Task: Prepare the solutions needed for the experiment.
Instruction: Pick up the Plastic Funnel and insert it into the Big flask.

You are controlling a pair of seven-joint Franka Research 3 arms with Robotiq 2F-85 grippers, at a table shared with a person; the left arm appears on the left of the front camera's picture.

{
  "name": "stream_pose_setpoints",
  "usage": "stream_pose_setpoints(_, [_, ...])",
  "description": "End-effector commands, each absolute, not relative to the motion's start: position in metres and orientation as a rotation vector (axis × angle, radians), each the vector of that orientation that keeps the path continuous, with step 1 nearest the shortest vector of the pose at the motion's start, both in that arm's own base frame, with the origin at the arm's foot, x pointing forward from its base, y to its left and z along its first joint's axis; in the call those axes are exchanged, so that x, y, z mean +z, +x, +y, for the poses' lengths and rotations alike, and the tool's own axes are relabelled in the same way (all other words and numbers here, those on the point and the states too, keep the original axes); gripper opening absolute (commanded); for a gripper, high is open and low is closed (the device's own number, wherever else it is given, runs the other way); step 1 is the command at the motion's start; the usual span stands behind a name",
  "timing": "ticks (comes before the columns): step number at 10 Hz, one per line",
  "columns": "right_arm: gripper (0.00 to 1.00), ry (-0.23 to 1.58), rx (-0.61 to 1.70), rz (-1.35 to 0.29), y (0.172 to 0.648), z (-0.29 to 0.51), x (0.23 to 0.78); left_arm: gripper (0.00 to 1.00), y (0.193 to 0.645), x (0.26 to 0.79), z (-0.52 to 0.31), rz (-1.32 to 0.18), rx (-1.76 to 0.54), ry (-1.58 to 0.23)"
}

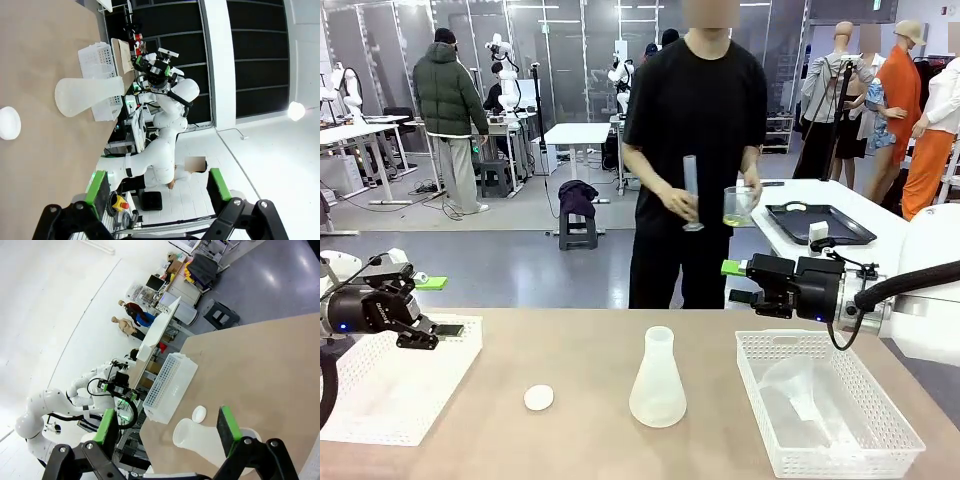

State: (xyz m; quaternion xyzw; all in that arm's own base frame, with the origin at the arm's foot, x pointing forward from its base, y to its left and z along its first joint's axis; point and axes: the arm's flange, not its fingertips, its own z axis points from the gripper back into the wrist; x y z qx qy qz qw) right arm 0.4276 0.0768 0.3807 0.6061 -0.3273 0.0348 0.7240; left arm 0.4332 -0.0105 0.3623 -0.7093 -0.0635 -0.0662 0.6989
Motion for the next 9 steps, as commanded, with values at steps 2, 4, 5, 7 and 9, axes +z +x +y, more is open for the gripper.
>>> stream_pose_setpoints(2, [1.00, 1.338, 0.077, -0.722, 0.428, 0.077, 0.381, 1.00, 0.431, 0.363, -0.014, -0.156, -0.133, -1.590])
stream_pose_setpoints(4, [1.00, 1.116, 0.331, -0.577, 0.447, 0.054, 0.412, 1.00, 0.431, 0.363, -0.014, -0.156, -0.133, -1.590])
stream_pose_setpoints(5, [1.00, 0.959, 0.485, -0.477, 0.457, 0.054, 0.439, 1.00, 0.431, 0.363, -0.014, -0.156, -0.133, -1.590])
stream_pose_setpoints(7, [1.00, 0.710, 0.631, -0.247, 0.482, 0.058, 0.477, 1.00, 0.431, 0.363, -0.014, -0.156, -0.133, -1.590])
stream_pose_setpoints(9, [1.00, 0.499, 0.758, -0.135, 0.497, 0.062, 0.499, 1.00, 0.431, 0.363, -0.014, -0.156, -0.133, -1.590])
